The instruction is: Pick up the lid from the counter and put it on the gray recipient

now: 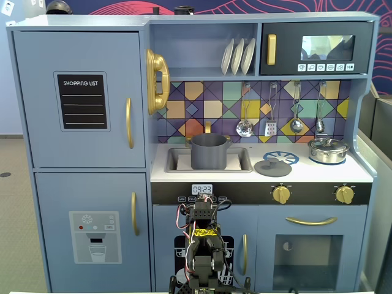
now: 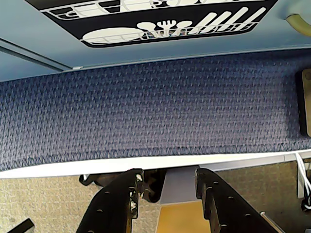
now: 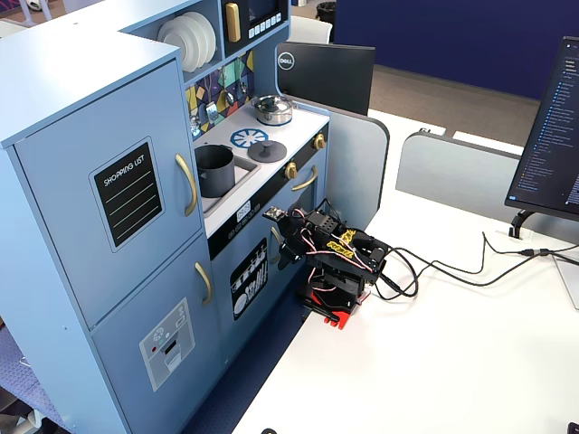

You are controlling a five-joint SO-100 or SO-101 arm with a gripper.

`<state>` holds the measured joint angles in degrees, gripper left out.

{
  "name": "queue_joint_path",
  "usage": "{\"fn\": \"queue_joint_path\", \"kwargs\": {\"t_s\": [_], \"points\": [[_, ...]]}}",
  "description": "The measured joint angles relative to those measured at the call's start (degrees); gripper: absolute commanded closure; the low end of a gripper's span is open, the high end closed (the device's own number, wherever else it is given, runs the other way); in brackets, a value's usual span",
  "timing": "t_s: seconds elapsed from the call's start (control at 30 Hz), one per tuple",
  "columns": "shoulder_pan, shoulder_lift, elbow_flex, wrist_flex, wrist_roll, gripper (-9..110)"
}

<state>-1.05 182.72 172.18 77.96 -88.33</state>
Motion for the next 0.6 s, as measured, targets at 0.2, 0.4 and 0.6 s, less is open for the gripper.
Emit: {"fn": "queue_joint_path", "kwargs": {"t_s": [0.2, 0.4, 0.6], "points": [[3.69, 0.0, 0.0, 0.0, 0.0, 101], [3.87, 0.0, 0.0, 0.0, -0.09, 101], [3.87, 0.0, 0.0, -0.35, 0.62, 101]]}}
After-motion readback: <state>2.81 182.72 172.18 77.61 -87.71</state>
